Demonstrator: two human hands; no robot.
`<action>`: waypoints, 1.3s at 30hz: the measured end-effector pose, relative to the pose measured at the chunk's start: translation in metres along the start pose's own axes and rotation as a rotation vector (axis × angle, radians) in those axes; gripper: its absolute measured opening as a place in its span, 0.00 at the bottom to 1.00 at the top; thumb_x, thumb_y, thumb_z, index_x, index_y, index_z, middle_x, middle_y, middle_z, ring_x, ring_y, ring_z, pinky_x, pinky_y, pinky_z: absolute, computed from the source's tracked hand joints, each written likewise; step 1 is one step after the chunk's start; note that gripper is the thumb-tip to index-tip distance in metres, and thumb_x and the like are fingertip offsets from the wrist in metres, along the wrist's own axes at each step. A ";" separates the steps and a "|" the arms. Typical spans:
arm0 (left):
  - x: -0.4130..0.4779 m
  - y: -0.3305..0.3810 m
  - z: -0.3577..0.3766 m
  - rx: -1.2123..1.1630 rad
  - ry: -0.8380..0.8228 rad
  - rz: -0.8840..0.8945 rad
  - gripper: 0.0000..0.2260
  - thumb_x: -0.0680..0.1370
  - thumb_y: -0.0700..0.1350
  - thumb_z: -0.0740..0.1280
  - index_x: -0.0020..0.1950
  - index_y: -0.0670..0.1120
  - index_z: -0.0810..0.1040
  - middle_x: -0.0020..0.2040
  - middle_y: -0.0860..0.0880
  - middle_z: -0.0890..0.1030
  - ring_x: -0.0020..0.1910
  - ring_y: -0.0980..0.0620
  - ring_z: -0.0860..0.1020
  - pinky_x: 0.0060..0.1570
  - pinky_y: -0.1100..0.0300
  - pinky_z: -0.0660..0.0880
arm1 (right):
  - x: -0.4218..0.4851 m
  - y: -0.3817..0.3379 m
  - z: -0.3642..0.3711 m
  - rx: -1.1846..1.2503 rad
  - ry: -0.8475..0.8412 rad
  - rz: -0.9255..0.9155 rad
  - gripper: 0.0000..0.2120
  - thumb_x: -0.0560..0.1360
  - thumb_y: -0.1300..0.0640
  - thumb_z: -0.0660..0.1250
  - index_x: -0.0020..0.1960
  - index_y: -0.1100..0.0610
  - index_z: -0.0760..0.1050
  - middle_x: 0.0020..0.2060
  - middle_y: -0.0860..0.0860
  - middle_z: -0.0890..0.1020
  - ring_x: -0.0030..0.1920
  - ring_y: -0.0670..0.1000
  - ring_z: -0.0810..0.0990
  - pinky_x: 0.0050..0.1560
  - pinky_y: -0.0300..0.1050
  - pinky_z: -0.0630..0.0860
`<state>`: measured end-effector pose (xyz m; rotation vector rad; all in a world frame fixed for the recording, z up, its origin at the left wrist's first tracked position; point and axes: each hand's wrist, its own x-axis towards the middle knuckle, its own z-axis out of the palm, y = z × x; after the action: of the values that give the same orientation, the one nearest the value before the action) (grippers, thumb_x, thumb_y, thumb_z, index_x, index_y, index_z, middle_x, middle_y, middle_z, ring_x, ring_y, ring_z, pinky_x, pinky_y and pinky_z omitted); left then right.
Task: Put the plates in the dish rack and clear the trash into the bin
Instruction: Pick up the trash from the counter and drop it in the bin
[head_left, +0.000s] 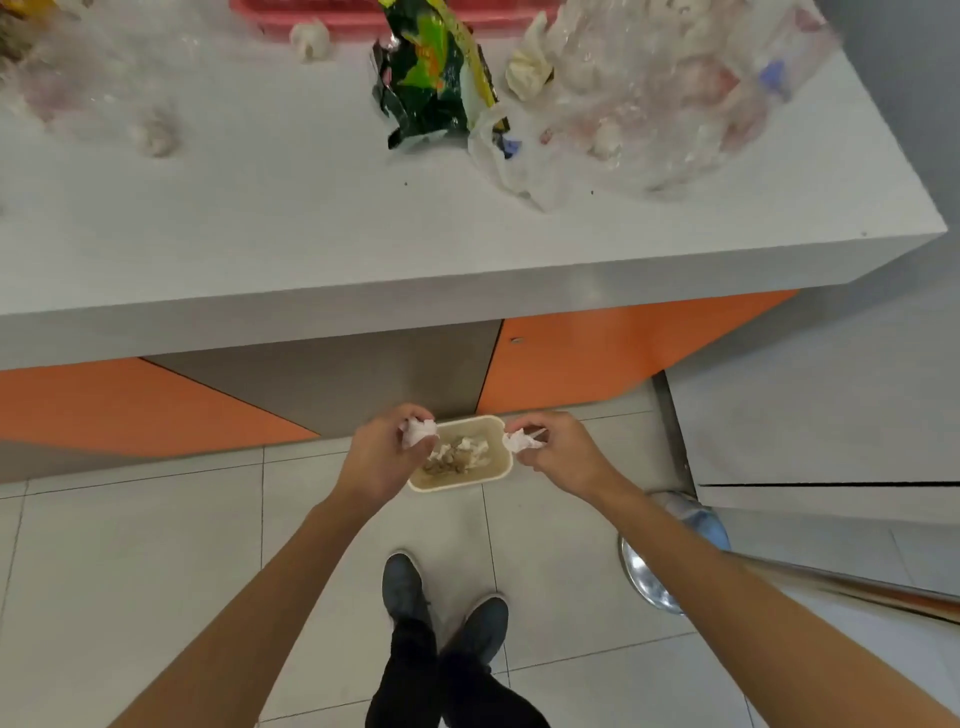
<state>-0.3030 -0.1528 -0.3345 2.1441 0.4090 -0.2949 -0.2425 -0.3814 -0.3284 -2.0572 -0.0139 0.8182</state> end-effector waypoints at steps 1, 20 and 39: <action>0.008 -0.014 0.012 -0.008 -0.004 -0.007 0.07 0.74 0.42 0.73 0.49 0.51 0.79 0.46 0.52 0.80 0.41 0.58 0.76 0.40 0.63 0.72 | 0.011 0.014 0.007 -0.024 -0.009 0.016 0.15 0.69 0.71 0.70 0.51 0.57 0.82 0.41 0.44 0.79 0.40 0.43 0.75 0.38 0.31 0.69; 0.164 -0.275 0.218 0.043 -0.134 -0.189 0.21 0.75 0.47 0.72 0.67 0.51 0.75 0.62 0.48 0.77 0.55 0.45 0.80 0.53 0.48 0.80 | 0.229 0.253 0.147 -0.200 -0.129 0.212 0.33 0.77 0.50 0.67 0.78 0.53 0.58 0.73 0.53 0.68 0.71 0.54 0.68 0.66 0.43 0.64; 0.112 -0.220 0.159 -0.117 0.049 -0.210 0.08 0.79 0.37 0.64 0.44 0.46 0.81 0.41 0.46 0.82 0.37 0.47 0.81 0.34 0.69 0.72 | 0.172 0.213 0.100 -0.054 -0.007 0.183 0.13 0.78 0.57 0.66 0.62 0.55 0.78 0.57 0.51 0.78 0.56 0.47 0.76 0.53 0.36 0.68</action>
<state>-0.2967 -0.1454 -0.6281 1.9994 0.6660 -0.3295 -0.2240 -0.3825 -0.6191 -2.1288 0.1518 0.9464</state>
